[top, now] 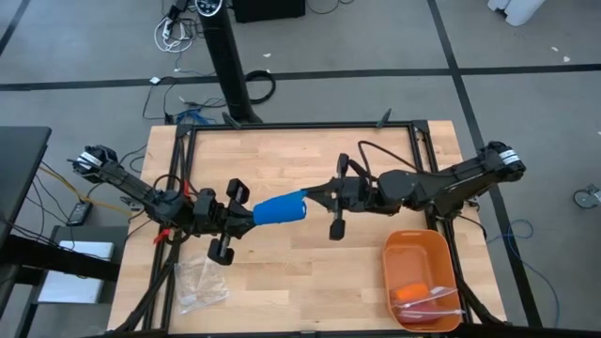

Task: Roll bandage
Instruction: Roll the blue bandage

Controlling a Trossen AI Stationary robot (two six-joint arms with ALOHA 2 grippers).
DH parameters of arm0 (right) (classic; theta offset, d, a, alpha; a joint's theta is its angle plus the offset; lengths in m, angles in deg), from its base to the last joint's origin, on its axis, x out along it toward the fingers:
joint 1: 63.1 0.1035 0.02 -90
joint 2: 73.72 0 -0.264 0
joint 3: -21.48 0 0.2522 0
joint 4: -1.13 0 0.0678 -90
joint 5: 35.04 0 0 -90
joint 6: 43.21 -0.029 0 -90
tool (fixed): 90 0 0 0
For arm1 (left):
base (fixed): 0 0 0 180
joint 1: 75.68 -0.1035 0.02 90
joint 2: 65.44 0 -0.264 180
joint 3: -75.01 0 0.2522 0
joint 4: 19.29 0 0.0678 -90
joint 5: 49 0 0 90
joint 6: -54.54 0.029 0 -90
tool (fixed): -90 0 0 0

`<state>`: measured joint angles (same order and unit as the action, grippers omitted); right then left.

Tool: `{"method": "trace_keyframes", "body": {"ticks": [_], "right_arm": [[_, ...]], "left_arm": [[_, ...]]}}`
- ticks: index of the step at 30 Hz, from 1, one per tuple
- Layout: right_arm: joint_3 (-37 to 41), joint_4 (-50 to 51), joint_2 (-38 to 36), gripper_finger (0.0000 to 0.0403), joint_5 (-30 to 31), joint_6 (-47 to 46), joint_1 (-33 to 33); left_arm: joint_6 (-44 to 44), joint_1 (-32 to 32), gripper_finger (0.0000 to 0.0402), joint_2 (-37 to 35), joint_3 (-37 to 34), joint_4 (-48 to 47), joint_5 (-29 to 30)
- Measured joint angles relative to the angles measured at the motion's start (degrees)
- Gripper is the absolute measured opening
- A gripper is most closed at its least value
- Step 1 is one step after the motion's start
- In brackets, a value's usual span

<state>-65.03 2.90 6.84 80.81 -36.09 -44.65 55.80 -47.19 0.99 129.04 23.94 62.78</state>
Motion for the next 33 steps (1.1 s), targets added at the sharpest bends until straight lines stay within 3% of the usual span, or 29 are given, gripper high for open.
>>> {"method": "trace_keyframes", "body": {"ticks": [9, 20, 33], "right_arm": [[0.0, 6.57, -0.25, 0.0001, 0.04, -5.15, 1.88], [0.0, 4.18, -0.27, 0.0001, 0.25, -5.5, 5.78], [0.0, 4.36, -0.27, 0.0017, -0.14, -6.98, 5.5]], "left_arm": [[1.84, -0.02, 0.0013, 0.0, 0.0, 0.82, 0.0], [10.26, -0.04, 0.0013, 0.99, -0.02, -0.57, 5.57], [10.58, -1.18, 0.0013, 5.18, 0.0, 0.96, 6.62]]}}
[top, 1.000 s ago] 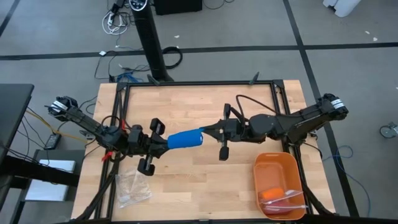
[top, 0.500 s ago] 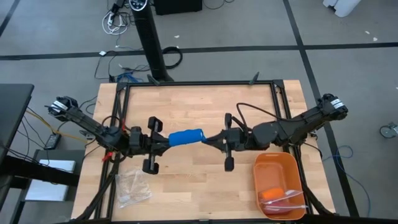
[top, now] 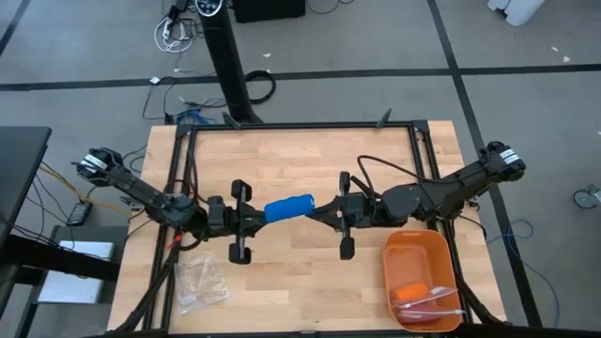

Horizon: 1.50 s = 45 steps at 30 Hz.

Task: Roll bandage
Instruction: Roll the blue bandage

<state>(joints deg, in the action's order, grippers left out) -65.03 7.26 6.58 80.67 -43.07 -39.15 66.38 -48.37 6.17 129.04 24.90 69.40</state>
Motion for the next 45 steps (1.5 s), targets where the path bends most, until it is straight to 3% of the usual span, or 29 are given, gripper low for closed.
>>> {"method": "trace_keyframes", "body": {"ticks": [16, 22, 45], "right_arm": [[0.0, 7.58, 0.0, 0.0128, -0.03, -1.47, 2.6], [0.0, 13.5, 0.0, 0.014, -0.05, -5.19, 3.93], [0.0, 17.03, 0.0, 0.0153, 2.19, -6.0, 4.19]], "left_arm": [[0.11, -0.04, 0.0013, 0.16, -0.03, -3.52, 0.74], [-0.28, -0.13, 0.0013, 0.17, -0.81, -4.07, 1.97], [-1.64, -0.07, 0.0013, -0.15, -2.75, -2.22, 2.0]]}}
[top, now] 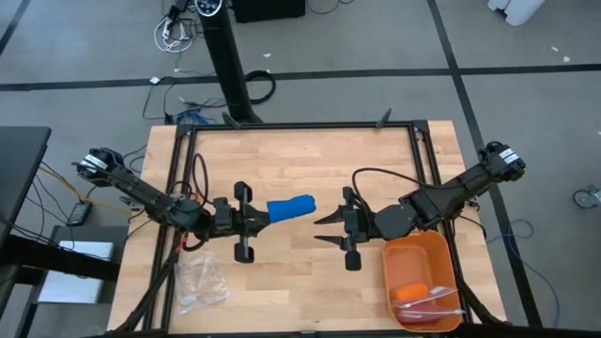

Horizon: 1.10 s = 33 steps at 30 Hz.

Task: Roll bandage
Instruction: Roll the blue bandage

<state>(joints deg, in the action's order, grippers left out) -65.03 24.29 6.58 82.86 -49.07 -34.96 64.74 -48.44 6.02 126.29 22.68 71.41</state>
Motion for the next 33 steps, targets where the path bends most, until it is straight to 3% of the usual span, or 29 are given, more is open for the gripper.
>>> {"method": "trace_keyframes", "body": {"ticks": [33], "right_arm": [[0.0, 2.47, 0.0, 0.0154, -0.07, -0.64, 0.02]], "left_arm": [[-0.53, 0.01, 0.0013, 0.0, 0.02, -3.47, 2.72]]}}
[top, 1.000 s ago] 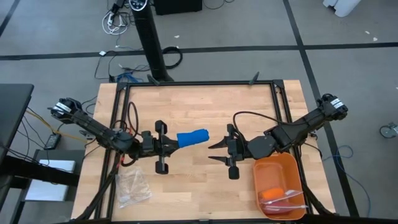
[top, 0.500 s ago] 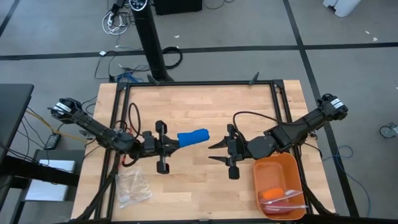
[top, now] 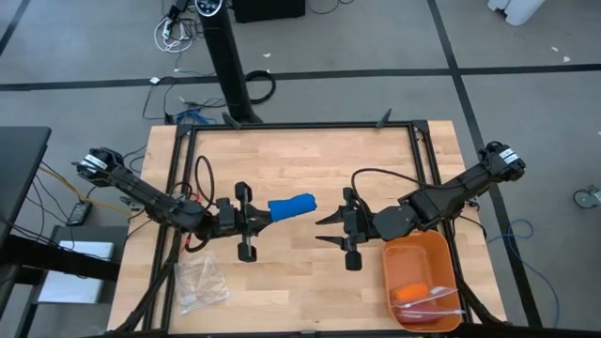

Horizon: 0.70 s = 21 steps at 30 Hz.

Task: Roll bandage
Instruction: Roll the blue bandage

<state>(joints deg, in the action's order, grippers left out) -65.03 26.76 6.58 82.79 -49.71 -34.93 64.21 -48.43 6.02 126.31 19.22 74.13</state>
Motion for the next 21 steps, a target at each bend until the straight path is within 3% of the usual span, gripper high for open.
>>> {"method": "trace_keyframes", "body": {"ticks": [21], "right_arm": [[0.0, -0.11, 0.0, 0.0154, -0.02, 0.04, 0.02]], "left_arm": [[-1.02, 0.02, 0.0013, 0.0, 0.04, -0.5, -0.03]]}}
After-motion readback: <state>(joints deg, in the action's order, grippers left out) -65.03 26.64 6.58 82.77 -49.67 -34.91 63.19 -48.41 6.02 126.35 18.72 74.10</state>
